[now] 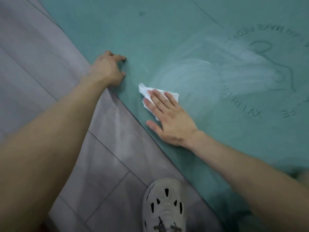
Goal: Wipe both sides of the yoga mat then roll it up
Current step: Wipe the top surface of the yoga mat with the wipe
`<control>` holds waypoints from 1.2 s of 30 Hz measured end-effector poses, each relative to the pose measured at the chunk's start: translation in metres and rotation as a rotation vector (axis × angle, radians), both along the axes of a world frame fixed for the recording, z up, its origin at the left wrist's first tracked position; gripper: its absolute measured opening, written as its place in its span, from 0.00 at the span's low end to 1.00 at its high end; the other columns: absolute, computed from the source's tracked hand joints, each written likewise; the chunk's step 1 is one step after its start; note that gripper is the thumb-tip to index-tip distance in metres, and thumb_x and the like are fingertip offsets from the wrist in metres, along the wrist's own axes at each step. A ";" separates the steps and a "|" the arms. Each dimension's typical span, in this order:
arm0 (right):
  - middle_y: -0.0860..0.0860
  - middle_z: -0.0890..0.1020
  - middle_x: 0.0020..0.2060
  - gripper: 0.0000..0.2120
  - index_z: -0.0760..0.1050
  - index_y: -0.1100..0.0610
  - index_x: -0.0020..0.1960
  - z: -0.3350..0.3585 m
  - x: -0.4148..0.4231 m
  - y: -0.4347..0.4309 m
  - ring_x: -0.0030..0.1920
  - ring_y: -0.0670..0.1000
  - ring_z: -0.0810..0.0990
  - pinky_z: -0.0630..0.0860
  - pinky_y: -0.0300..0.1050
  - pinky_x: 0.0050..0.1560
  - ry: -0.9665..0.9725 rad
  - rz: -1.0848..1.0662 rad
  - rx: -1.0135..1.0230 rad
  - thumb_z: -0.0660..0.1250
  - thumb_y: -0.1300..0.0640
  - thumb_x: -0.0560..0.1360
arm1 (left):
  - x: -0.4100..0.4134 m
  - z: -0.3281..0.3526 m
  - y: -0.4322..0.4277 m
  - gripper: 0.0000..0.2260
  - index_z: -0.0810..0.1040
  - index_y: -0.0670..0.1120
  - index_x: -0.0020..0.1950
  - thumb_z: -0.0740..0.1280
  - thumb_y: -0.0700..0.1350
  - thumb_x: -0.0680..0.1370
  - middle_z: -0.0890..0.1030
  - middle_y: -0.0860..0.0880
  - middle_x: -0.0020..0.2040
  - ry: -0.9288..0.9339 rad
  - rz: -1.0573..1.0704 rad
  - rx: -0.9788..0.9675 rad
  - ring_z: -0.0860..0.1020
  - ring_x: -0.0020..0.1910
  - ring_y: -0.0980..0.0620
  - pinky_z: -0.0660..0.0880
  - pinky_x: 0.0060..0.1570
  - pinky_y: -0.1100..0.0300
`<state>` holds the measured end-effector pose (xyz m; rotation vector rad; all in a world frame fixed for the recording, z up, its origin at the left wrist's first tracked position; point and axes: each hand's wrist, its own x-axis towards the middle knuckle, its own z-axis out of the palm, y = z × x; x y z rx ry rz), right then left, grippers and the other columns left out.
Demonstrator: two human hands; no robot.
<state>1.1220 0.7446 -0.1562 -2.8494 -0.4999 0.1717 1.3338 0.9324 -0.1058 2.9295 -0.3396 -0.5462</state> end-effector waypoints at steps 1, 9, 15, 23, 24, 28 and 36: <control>0.52 0.50 0.86 0.33 0.51 0.53 0.86 0.003 -0.021 -0.005 0.85 0.51 0.43 0.47 0.57 0.84 0.014 0.069 -0.015 0.50 0.38 0.87 | -0.001 -0.002 0.002 0.27 0.72 0.54 0.79 0.73 0.52 0.80 0.69 0.42 0.76 -0.006 0.001 -0.015 0.71 0.74 0.38 0.66 0.75 0.50; 0.52 0.53 0.85 0.34 0.53 0.51 0.86 0.001 0.033 0.020 0.85 0.51 0.47 0.48 0.57 0.84 0.015 0.027 -0.019 0.50 0.35 0.86 | -0.006 -0.008 0.023 0.27 0.73 0.52 0.78 0.74 0.51 0.79 0.72 0.44 0.75 -0.068 -0.091 -0.095 0.70 0.73 0.40 0.65 0.76 0.50; 0.52 0.51 0.86 0.35 0.50 0.52 0.86 0.002 0.044 0.029 0.85 0.51 0.44 0.45 0.56 0.84 0.020 0.104 -0.046 0.48 0.34 0.85 | -0.007 -0.017 0.038 0.26 0.75 0.54 0.77 0.74 0.51 0.79 0.70 0.43 0.77 -0.084 -0.047 -0.154 0.70 0.75 0.40 0.64 0.77 0.51; 0.51 0.51 0.85 0.32 0.49 0.49 0.86 0.005 -0.007 0.001 0.85 0.50 0.44 0.47 0.56 0.84 0.066 0.367 -0.073 0.49 0.37 0.87 | -0.012 -0.024 0.038 0.25 0.75 0.56 0.77 0.73 0.50 0.80 0.69 0.45 0.78 -0.103 0.007 -0.205 0.66 0.76 0.41 0.59 0.77 0.54; 0.51 0.52 0.85 0.32 0.50 0.49 0.86 0.002 0.019 0.022 0.85 0.50 0.45 0.46 0.56 0.84 0.047 0.329 -0.073 0.48 0.37 0.87 | -0.011 -0.023 0.040 0.25 0.75 0.57 0.77 0.73 0.51 0.80 0.69 0.46 0.78 -0.102 0.000 -0.200 0.66 0.76 0.41 0.59 0.77 0.54; 0.51 0.52 0.85 0.33 0.54 0.51 0.86 0.000 0.074 0.070 0.85 0.51 0.47 0.46 0.56 0.84 0.027 0.204 -0.066 0.47 0.36 0.86 | -0.007 -0.023 0.048 0.25 0.74 0.58 0.77 0.73 0.51 0.80 0.69 0.47 0.78 -0.069 -0.025 -0.211 0.67 0.76 0.43 0.59 0.78 0.56; 0.48 0.46 0.86 0.31 0.46 0.48 0.86 0.013 -0.051 0.003 0.85 0.48 0.40 0.45 0.56 0.85 0.113 0.261 -0.032 0.48 0.38 0.88 | -0.010 -0.028 0.041 0.25 0.74 0.58 0.78 0.72 0.49 0.80 0.68 0.46 0.79 -0.071 0.004 -0.210 0.66 0.77 0.43 0.59 0.79 0.54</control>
